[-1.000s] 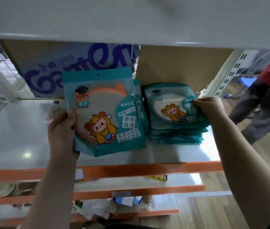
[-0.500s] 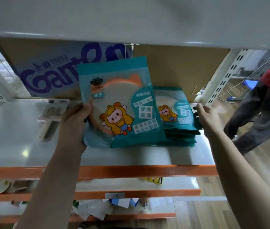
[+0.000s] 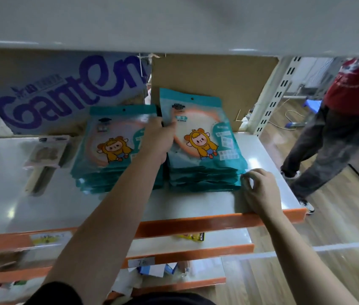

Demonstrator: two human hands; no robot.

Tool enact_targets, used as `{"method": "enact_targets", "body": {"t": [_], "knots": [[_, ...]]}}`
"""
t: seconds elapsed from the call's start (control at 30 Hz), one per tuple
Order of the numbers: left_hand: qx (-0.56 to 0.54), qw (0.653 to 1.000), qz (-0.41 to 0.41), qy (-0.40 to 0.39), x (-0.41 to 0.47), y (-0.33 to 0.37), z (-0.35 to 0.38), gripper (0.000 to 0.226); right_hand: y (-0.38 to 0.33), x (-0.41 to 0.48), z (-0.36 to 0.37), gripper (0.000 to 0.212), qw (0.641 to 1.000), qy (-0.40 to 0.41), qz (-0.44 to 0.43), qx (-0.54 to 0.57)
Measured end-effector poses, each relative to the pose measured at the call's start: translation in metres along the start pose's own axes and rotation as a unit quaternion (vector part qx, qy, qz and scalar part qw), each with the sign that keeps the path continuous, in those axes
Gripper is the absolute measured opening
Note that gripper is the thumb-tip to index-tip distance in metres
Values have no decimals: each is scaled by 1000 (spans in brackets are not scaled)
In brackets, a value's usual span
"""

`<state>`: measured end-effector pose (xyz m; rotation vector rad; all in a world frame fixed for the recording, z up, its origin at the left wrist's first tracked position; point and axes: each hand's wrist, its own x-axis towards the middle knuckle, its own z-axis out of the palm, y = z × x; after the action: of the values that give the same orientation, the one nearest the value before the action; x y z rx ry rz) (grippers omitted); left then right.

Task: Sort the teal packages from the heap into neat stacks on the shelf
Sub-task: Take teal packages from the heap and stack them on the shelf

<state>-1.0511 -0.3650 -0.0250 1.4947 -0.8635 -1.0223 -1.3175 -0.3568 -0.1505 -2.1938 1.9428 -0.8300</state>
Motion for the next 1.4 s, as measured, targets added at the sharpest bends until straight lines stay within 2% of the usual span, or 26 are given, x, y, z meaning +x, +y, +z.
{"method": "enact_targets", "body": {"t": [0.07,0.13,0.17,0.27,0.3,0.33,0.43,0.5,0.67,0.83,0.9,1.03,1.17,1.27,1.4], "knots": [[39,999,-12,7,4,-3,3,4,-2,0,0,10,1000,2,2,1],[74,997,-11,16,5,-6,4,2,-1,-1,0,10,1000,7,0,1],[91,996,-1,19,4,-7,3,7,0,-1,1,10,1000,8,-1,2],[139,990,35,6,1,-9,5,52,1,-1,2,10,1000,9,1,7],[149,988,36,0,0,-9,6,59,1,-1,2,10,1000,8,3,10],[158,987,38,-5,-1,-10,7,58,2,-1,2,10,1000,8,3,11],[222,973,58,-2,-1,-12,11,28,0,-1,1,10,1000,11,6,17],[258,963,71,0,0,-13,13,20,0,-2,1,10,1000,11,11,25],[292,951,100,13,0,-13,17,28,-1,-3,0,10,1000,11,9,24],[278,952,129,-8,-7,-11,10,63,-4,0,-3,20,998,33,22,52],[267,949,166,-15,-11,-8,6,57,-8,2,-11,25,992,67,36,100],[321,919,227,-5,-18,-6,-8,44,-29,10,-27,31,980,111,22,164],[389,879,274,27,-20,-12,-35,38,-61,26,-42,28,969,143,-22,198],[461,846,260,68,-23,-20,-67,39,-96,33,-44,22,969,118,-67,208],[512,822,223,114,-27,-29,-117,39,-152,37,-30,29,974,54,-136,172]]}}
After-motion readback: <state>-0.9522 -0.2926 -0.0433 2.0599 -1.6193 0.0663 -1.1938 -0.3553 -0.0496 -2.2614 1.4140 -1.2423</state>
